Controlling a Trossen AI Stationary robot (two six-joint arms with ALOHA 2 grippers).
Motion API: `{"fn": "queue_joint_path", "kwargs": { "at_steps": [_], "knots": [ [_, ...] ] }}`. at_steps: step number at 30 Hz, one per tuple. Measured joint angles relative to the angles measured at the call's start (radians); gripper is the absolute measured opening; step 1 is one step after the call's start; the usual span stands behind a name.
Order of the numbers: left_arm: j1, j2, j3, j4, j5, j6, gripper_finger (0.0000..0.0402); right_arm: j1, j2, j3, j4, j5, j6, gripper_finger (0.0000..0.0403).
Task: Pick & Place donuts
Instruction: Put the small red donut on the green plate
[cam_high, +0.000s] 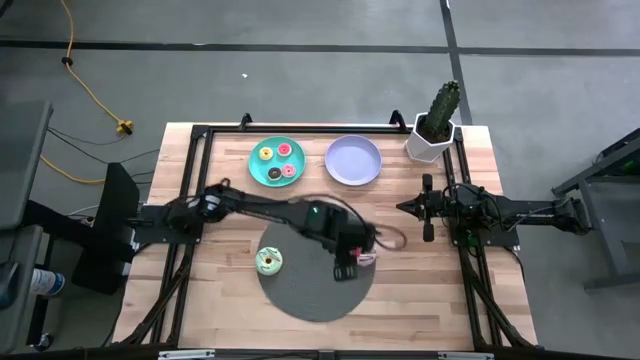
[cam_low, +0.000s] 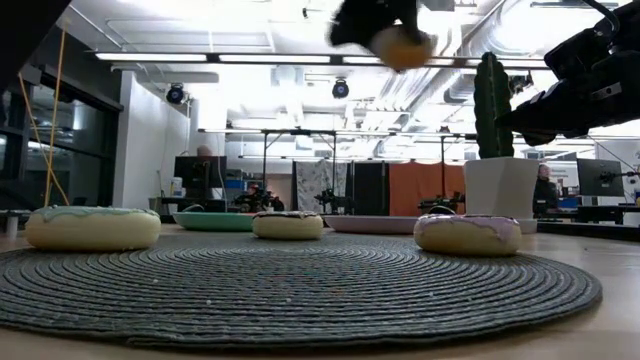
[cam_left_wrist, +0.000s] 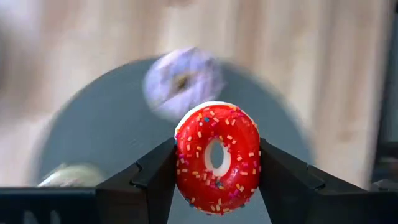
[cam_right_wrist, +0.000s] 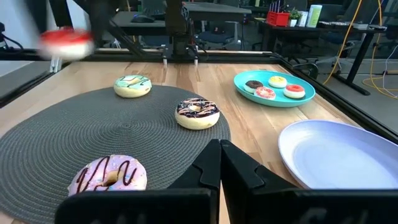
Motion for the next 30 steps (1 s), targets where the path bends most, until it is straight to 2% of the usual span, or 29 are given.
{"fn": "queue_joint_path", "kwargs": {
  "at_steps": [7,10,14,24,30],
  "knots": [
    [0.096,-0.099,-0.005,-0.207,-0.176,0.000,0.0193,0.000,0.004,0.000,0.000,0.000,0.000,0.0000],
    [0.145,-0.129,-0.007,-0.322,-0.223,-0.016,0.0193,0.000,0.007,0.000,0.000,0.000,0.000,0.0000],
    [0.213,-0.153,-0.010,-0.381,-0.275,-0.026,0.0193,0.000,0.006,0.000,0.000,0.000,0.000,0.0000],
    [0.409,-0.202,-0.135,-0.356,-0.293,-0.020,0.0193,0.000,0.007,0.000,0.000,0.000,0.000,0.0000],
    [0.517,-0.250,-0.313,-0.262,-0.275,0.004,0.0193,0.000,0.007,0.000,0.000,0.000,0.000,0.0000]
  ]
}}
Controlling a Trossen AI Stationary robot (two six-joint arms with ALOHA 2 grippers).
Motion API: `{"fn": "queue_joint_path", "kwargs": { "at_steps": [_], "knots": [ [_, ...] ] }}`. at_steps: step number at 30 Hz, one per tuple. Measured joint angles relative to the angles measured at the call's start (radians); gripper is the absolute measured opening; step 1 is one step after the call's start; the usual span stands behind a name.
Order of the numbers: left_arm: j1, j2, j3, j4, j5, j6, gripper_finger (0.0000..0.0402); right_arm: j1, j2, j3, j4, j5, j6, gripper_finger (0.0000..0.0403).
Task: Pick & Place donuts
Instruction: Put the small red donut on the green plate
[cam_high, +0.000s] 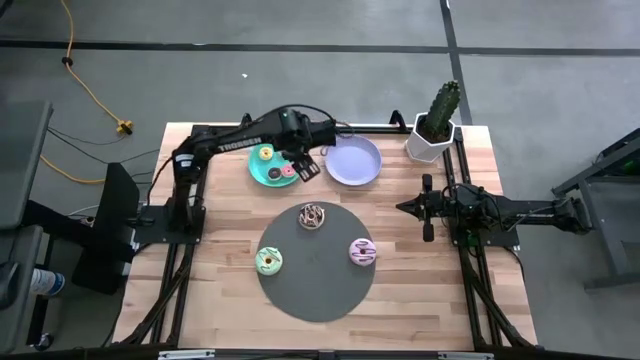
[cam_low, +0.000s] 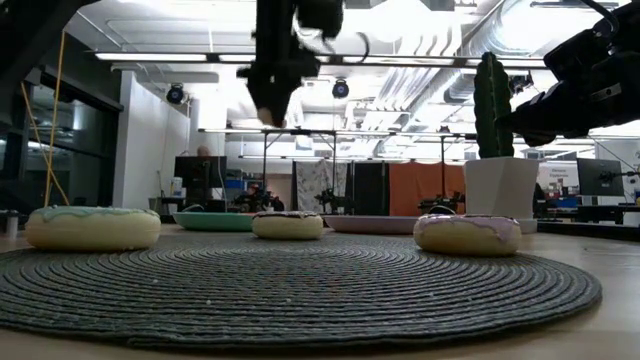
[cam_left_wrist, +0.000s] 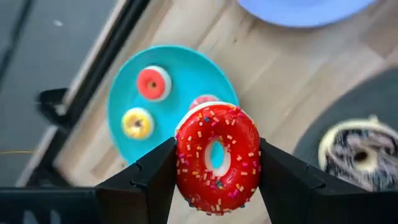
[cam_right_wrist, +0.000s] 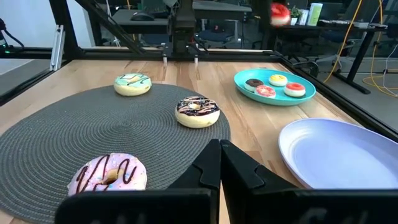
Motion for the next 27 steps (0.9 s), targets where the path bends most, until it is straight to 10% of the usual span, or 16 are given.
{"fn": "queue_joint_path", "kwargs": {
  "at_steps": [13,27],
  "knots": [
    [0.175,-0.172,-0.562,0.395,0.148,0.030,0.0193,0.000,0.000,0.000,0.000,0.000,0.000,0.0000],
    [0.298,-0.178,-0.820,0.626,0.218,0.054,0.0193,0.000,0.000,0.000,0.000,0.000,0.000,0.0000]
  ]
}}
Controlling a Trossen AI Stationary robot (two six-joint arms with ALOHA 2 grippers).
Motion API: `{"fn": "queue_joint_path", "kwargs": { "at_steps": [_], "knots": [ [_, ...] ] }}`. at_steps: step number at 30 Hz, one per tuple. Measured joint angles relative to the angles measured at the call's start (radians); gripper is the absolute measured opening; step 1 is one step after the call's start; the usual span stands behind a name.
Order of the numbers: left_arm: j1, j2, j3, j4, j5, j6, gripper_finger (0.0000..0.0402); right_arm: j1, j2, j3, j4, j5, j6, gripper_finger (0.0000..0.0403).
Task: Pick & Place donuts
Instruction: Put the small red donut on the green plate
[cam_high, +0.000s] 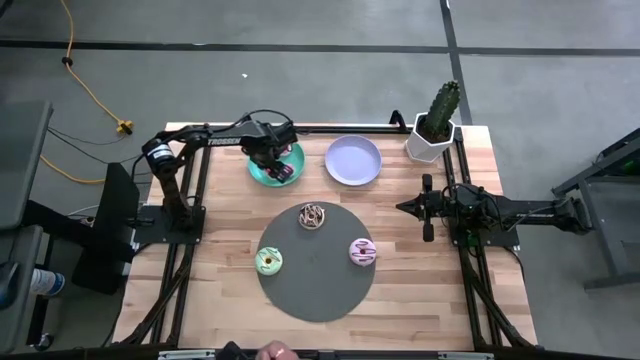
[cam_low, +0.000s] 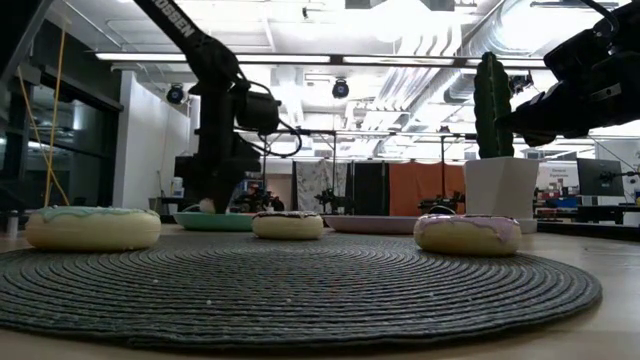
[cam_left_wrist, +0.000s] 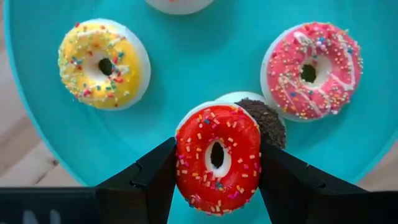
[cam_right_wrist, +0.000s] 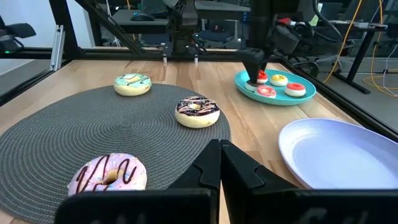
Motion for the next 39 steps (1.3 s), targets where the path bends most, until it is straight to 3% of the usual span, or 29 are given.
{"fn": "queue_joint_path", "kwargs": {
  "at_steps": [5,11,19,31,39],
  "knots": [
    [0.015,0.000,0.016,0.026,-0.001,0.053,0.0193,0.000,0.000,0.000,0.000,0.000,0.000,0.0000],
    [0.025,-0.026,0.040,0.029,0.077,0.086,0.0193,0.000,0.000,0.000,0.000,0.000,0.000,0.0000],
    [0.075,-0.025,0.059,0.091,0.049,0.159,0.0193,0.000,0.000,0.000,0.000,0.000,0.000,0.0000],
    [0.103,0.031,0.059,0.151,0.107,0.210,0.0195,0.000,0.000,0.000,0.000,0.000,0.000,0.0000],
    [0.103,0.040,0.059,0.162,0.090,0.217,0.0270,0.000,0.000,0.000,0.000,0.000,0.000,0.0000]
  ]
}}
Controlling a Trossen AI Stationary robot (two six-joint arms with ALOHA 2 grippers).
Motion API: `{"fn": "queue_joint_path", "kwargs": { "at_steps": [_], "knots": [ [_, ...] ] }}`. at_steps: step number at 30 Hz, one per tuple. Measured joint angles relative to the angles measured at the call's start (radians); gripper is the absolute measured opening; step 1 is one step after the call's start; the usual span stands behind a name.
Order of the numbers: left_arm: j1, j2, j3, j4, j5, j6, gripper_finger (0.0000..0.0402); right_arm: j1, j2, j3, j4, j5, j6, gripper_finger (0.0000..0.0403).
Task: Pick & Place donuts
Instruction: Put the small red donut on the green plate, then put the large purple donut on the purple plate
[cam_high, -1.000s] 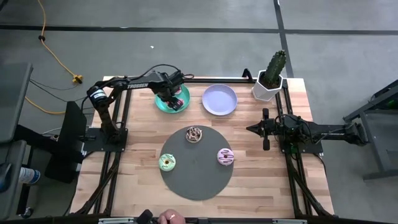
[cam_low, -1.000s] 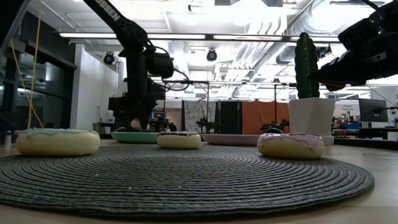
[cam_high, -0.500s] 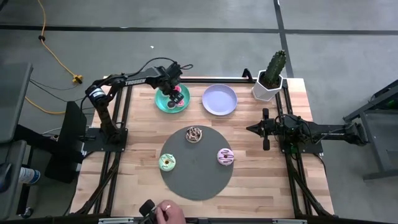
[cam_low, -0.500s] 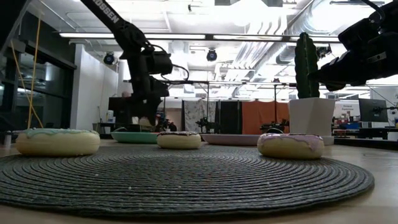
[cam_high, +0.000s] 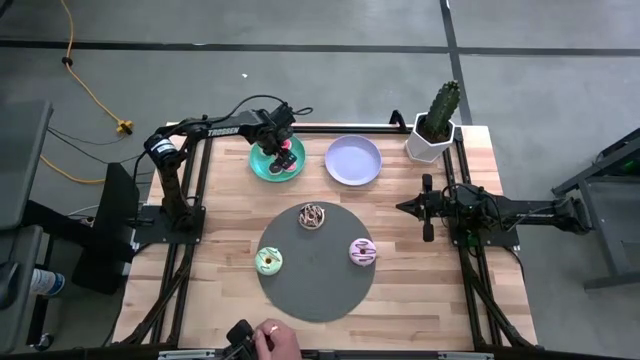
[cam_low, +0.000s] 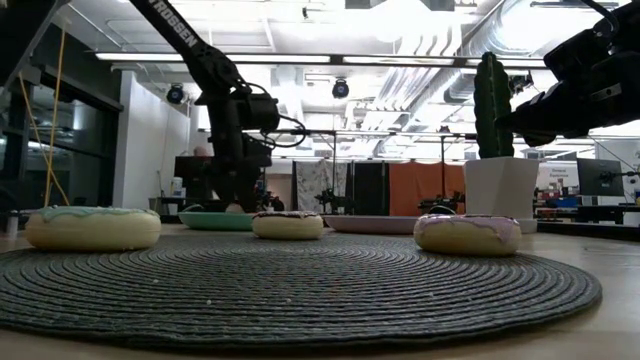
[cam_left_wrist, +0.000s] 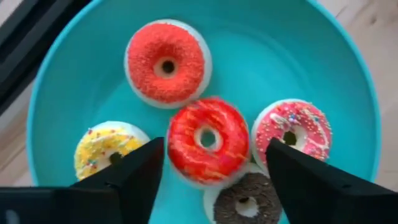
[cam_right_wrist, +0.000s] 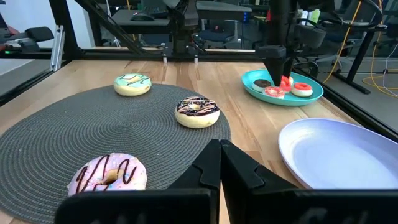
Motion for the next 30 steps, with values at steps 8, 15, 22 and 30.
{"fn": "queue_joint_path", "kwargs": {
  "at_steps": [8,15,22,30],
  "knots": [
    [-0.010,0.000,0.000,-0.006,-0.053,0.000,0.0329,0.000,0.000,0.000,0.000,0.000,0.000,0.0000],
    [-0.058,-0.069,0.000,-0.007,-0.060,-0.002,0.0315,0.000,0.000,0.000,0.000,0.000,0.000,0.0000],
    [-0.149,-0.218,0.000,0.010,-0.059,0.011,0.0246,0.000,0.000,0.000,0.000,0.000,0.000,0.0000],
    [-0.333,-0.365,-0.003,0.044,-0.058,0.018,0.0135,0.000,0.000,0.000,0.000,0.000,0.000,0.0000]
  ]
}}
